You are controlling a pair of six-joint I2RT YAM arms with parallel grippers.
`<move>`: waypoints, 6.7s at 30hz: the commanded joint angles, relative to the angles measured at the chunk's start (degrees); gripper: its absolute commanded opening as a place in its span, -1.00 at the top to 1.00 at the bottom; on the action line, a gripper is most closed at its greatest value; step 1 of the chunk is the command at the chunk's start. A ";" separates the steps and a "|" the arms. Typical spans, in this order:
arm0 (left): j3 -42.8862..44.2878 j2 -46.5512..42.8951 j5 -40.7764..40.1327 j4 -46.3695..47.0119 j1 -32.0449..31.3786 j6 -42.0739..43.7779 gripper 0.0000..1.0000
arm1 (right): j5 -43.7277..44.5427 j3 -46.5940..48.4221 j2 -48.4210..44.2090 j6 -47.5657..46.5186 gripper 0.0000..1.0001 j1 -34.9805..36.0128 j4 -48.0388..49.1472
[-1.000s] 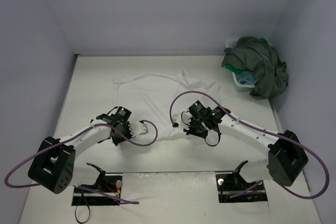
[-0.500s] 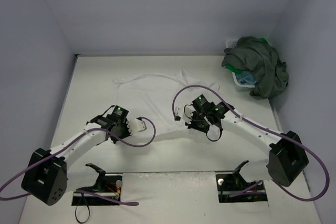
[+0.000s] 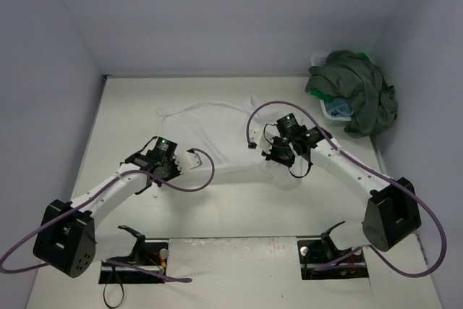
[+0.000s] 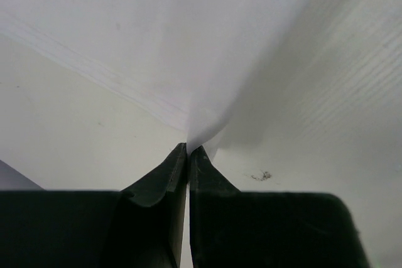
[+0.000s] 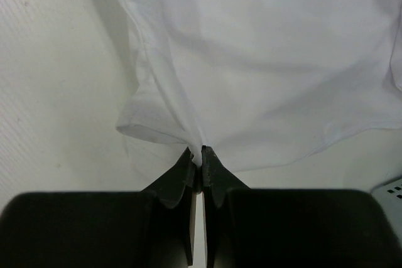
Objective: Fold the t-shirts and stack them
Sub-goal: Grap the side of the flattened tshirt closest away from the robot with both arms, then fold the flattened tshirt in 1/3 of the way, then grap the side of the flattened tshirt furthest away from the robot with both arms
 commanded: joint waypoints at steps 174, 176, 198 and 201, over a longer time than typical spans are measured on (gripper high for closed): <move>15.29 6.80 -3.33 -3.16 8.52 -10.38 0.15 | 4.40 -2.48 8.83 8.78 0.71 0.15 2.04; 16.52 5.65 -3.94 -3.77 8.52 -10.91 0.15 | 4.48 -1.08 7.16 9.83 0.57 -0.12 2.04; 33.40 26.38 -6.93 8.53 9.48 -12.22 0.15 | -2.19 32.84 27.18 14.40 0.17 -11.63 3.62; 34.98 28.49 -6.76 8.88 9.48 -12.58 0.16 | -2.90 36.89 31.56 15.19 0.17 -11.63 3.62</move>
